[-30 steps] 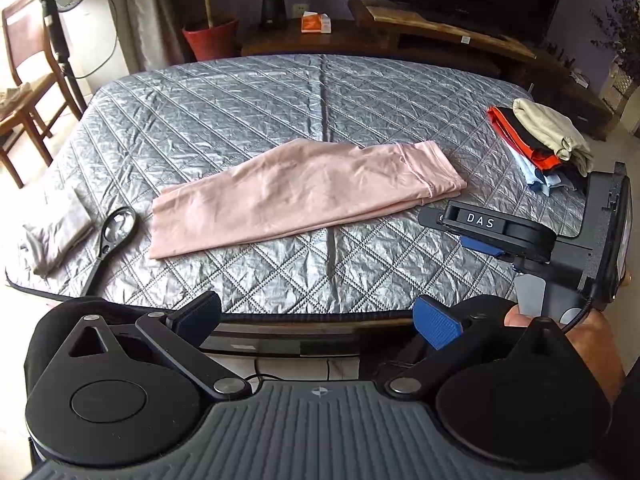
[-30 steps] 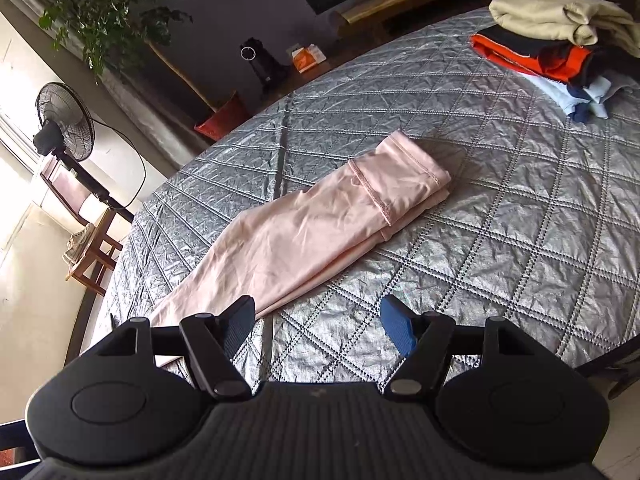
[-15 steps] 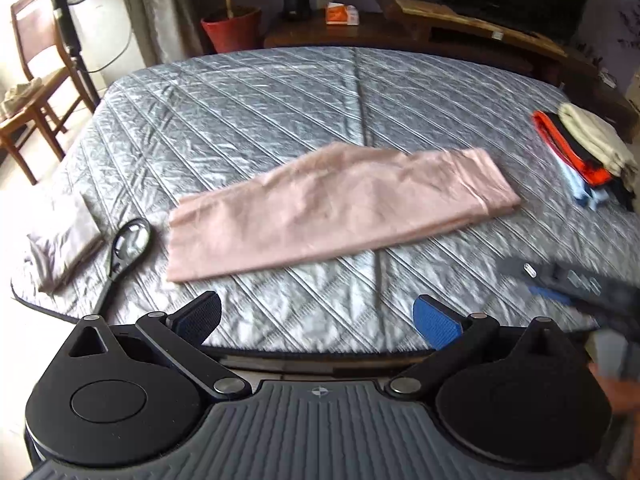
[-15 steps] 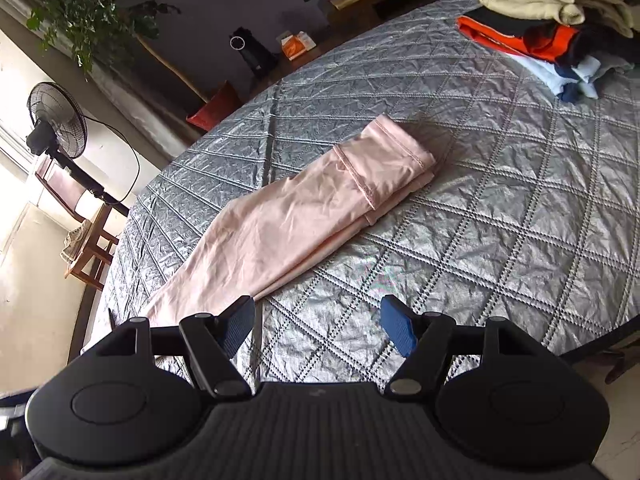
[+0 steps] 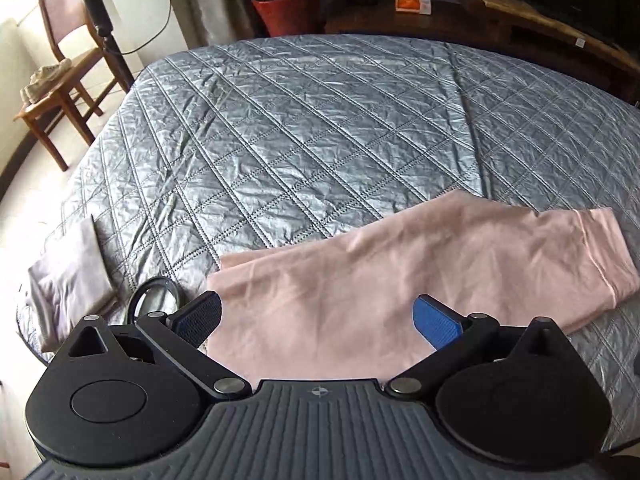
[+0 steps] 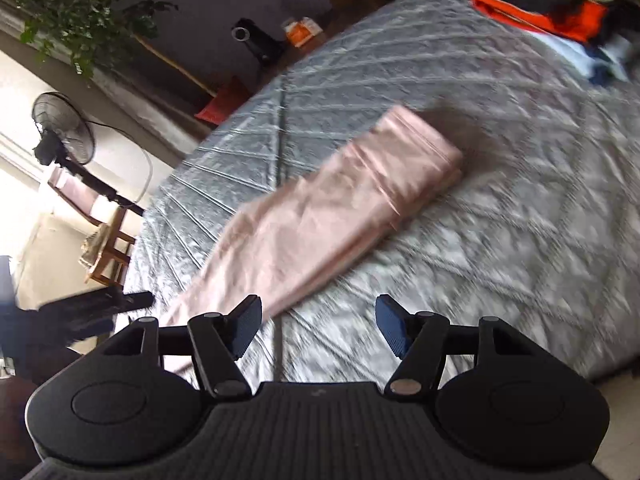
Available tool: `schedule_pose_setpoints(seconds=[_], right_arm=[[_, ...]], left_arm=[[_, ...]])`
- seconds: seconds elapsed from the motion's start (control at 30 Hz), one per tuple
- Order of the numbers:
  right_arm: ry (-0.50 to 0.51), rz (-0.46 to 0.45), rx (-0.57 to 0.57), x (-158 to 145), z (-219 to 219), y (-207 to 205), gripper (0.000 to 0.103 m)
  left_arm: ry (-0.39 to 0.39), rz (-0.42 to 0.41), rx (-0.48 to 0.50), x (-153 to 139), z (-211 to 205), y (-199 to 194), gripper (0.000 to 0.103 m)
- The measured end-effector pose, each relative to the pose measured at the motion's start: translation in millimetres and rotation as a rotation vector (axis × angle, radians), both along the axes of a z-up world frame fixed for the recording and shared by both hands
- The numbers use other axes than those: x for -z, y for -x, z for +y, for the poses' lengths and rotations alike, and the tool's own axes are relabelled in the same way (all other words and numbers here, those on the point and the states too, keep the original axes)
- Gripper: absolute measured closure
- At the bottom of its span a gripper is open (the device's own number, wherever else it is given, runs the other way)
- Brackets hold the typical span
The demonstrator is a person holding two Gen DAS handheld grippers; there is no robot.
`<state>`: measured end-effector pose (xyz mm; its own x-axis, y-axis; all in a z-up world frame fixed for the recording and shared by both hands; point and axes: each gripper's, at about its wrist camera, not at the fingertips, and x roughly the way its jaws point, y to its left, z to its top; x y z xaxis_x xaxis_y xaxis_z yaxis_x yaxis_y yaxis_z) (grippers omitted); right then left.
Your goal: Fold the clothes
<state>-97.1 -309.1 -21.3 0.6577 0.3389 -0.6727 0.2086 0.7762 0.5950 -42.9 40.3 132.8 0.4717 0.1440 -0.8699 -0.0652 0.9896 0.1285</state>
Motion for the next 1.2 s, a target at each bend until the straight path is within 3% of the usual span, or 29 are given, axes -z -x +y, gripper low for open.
schedule_pose_setpoints(seconds=[0.1,0.2,0.33,0.4,0.53,0.63,0.73,0.77,0.83,1.03,1.13,1.2], right_arm=[[0.035,-0.038,0.015,-1.0,-7.0,-30.1,0.04],[-0.005,-0.019,0.143,10.0,-36.3,-47.6,0.04],[-0.204,0.058,0.382,50.5,-79.5,-36.1,0.04],[-0.276,0.069,0.437,67.4,-87.4,-28.1,0.042],[-0.296,0.036,0.446,73.5,-87.5,-28.3,0.044],[-0.297,0.01,0.44,76.1,-85.9,-30.3,0.036],[-0.255,0.0,0.392,73.8,-80.3,-35.4,0.035],[-0.254,0.002,0.381,74.4,-79.9,-35.8,0.037],[-0.253,0.006,0.369,75.8,-79.9,-35.8,0.053],[-0.336,0.007,0.396,83.8,-94.1,-26.4,0.06],[-0.204,-0.01,0.396,71.1,-97.0,-24.1,0.052],[-0.142,-0.007,0.317,66.6,-94.7,-30.9,0.052]], left_arm=[[0.006,0.015,0.019,12.8,0.5,-16.6,0.0],[0.036,0.057,0.027,29.4,-4.0,-28.7,0.0],[0.078,0.076,0.082,36.9,-21.5,-32.7,0.0],[0.076,0.078,0.107,39.3,-32.3,-34.9,0.0],[0.079,0.093,0.14,48.1,-53.9,-38.6,0.0],[0.053,0.101,0.169,56.8,-69.2,-39.6,0.0],[0.046,0.094,0.199,61.0,-81.5,-40.1,0.0],[0.044,0.089,0.209,61.8,-85.5,-40.2,0.0],[0.05,0.083,0.22,63.1,-93.1,-41.1,0.0],[0.02,0.091,0.277,74.2,-124.4,-43.2,0.0],[-0.031,0.101,0.3,81.3,-136.4,-40.1,0.0],[-0.054,0.104,0.302,85.2,-138.5,-38.9,0.0]])
